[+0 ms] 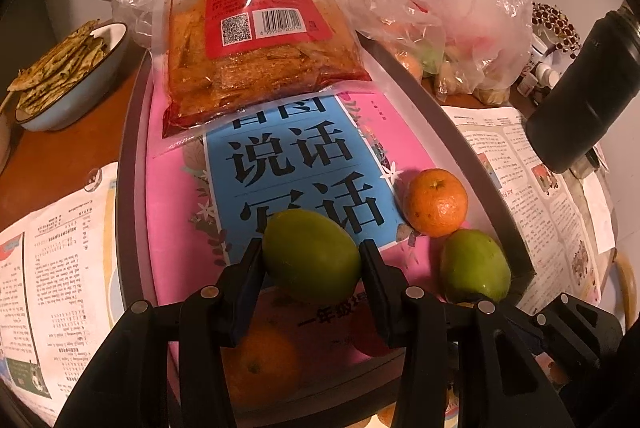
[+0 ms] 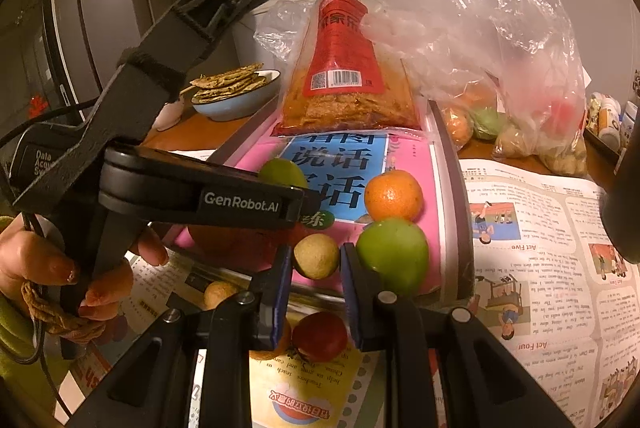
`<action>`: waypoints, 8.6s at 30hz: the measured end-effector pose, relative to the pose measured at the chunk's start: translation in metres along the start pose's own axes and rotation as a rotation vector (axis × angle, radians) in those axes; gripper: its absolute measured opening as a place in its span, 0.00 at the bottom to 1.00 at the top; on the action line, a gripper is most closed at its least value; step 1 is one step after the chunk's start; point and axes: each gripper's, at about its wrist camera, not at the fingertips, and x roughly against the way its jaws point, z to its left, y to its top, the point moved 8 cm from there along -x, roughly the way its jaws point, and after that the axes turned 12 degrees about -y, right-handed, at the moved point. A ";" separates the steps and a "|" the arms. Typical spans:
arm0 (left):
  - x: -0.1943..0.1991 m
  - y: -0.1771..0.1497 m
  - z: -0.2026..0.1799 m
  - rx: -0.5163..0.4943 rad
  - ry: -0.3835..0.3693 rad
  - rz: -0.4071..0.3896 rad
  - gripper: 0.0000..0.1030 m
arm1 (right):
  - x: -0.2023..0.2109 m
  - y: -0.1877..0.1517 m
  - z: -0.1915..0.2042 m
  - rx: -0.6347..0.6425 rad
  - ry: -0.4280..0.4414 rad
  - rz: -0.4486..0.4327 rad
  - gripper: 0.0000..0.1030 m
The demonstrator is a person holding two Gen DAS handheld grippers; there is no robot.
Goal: Organize fruits
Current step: 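Lower the mango onto the book with the left tool while the right tool releases the yellow fruit there, then open the left tool to release the mango on the book, then withdraw both open tools back from the book, then move the left tool to the brown fruit while the right tool approaches a red tomato, then grasp the brown round fruit with the left tool while the right tool grasps the red tomato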
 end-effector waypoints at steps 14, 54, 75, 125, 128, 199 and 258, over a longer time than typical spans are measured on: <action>0.000 -0.001 0.000 0.000 0.001 -0.005 0.48 | 0.004 -0.001 0.000 -0.010 0.006 0.001 0.24; 0.010 -0.006 -0.002 0.029 -0.004 -0.026 0.48 | 0.028 0.002 -0.021 -0.108 -0.008 -0.057 0.62; 0.027 -0.009 -0.005 0.021 0.008 -0.069 0.57 | 0.033 0.002 -0.027 -0.118 -0.031 -0.069 0.75; 0.097 -0.028 -0.027 0.014 0.103 -0.199 0.65 | 0.065 0.008 -0.051 -0.169 -0.033 -0.148 0.95; 0.101 -0.030 -0.026 0.020 0.099 -0.206 0.65 | 0.067 0.009 -0.049 -0.168 -0.032 -0.152 0.95; 0.103 -0.089 -0.064 -0.045 0.032 -0.119 0.65 | 0.091 -0.018 -0.043 -0.051 -0.038 -0.130 0.99; 0.042 -0.095 -0.068 -0.110 -0.042 0.006 0.39 | 0.011 -0.052 -0.057 -0.010 -0.047 0.111 0.59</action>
